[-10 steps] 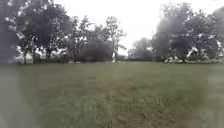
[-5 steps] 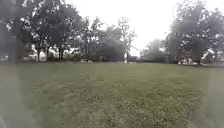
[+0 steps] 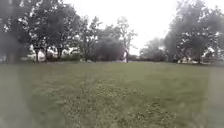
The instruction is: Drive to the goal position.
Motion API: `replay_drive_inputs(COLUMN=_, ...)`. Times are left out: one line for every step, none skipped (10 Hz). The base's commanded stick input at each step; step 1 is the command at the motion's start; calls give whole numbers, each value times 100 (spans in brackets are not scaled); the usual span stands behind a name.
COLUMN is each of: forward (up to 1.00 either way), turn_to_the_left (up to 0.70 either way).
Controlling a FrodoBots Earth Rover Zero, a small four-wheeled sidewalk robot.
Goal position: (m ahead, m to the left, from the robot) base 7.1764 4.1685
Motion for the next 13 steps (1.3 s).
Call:
replay_drive_inputs(forward=70, turn_to_the_left=0)
replay_drive_inputs(forward=70, turn_to_the_left=0)
replay_drive_inputs(forward=70, turn_to_the_left=0)
replay_drive_inputs(forward=70, turn_to_the_left=0)
replay_drive_inputs(forward=70, turn_to_the_left=0)
replay_drive_inputs(forward=70, turn_to_the_left=0)
replay_drive_inputs(forward=70, turn_to_the_left=0)
replay_drive_inputs(forward=70, turn_to_the_left=0)
replay_drive_inputs(forward=70, turn_to_the_left=0)
replay_drive_inputs(forward=70, turn_to_the_left=0)
replay_drive_inputs(forward=70, turn_to_the_left=0)
replay_drive_inputs(forward=70, turn_to_the_left=0)
replay_drive_inputs(forward=70, turn_to_the_left=0)
